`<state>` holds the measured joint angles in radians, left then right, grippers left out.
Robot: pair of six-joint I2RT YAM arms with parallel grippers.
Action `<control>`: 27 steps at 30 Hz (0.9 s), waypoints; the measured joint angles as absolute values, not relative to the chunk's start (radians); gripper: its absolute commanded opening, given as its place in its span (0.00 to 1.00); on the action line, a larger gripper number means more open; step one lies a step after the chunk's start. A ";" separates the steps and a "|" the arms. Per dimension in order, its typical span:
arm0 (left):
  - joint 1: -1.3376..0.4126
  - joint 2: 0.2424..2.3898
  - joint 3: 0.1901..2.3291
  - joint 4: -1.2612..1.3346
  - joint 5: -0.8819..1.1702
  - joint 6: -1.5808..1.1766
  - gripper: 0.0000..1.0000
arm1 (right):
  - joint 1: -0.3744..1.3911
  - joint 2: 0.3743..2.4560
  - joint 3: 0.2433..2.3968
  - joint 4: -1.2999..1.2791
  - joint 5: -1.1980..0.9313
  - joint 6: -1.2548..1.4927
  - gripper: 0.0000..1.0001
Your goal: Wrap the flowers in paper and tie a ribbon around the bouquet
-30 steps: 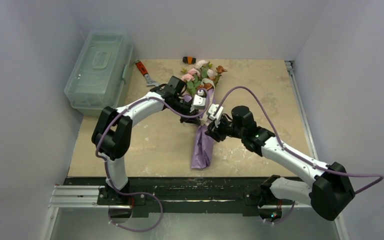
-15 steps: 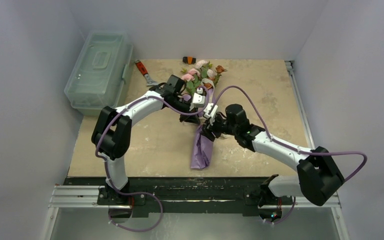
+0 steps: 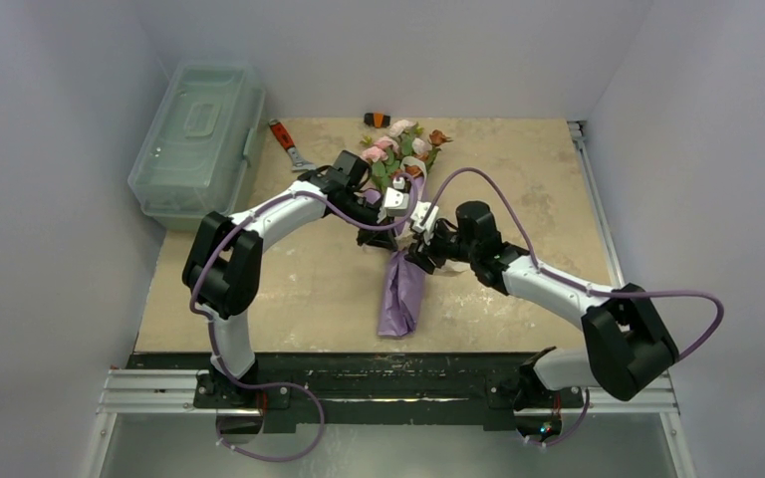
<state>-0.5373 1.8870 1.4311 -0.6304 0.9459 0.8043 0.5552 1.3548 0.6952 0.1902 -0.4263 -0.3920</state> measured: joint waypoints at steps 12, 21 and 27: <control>-0.538 1.887 1.433 -0.651 0.946 0.804 0.00 | 0.555 1.225 0.678 0.080 -0.509 -0.499 0.52; -0.538 1.887 1.435 -0.665 0.947 0.804 0.00 | 0.556 1.230 0.683 -0.079 -0.573 -0.614 0.48; -0.538 1.887 1.439 -0.676 0.948 0.804 0.00 | 0.556 1.305 0.719 -0.100 -0.559 -0.676 0.48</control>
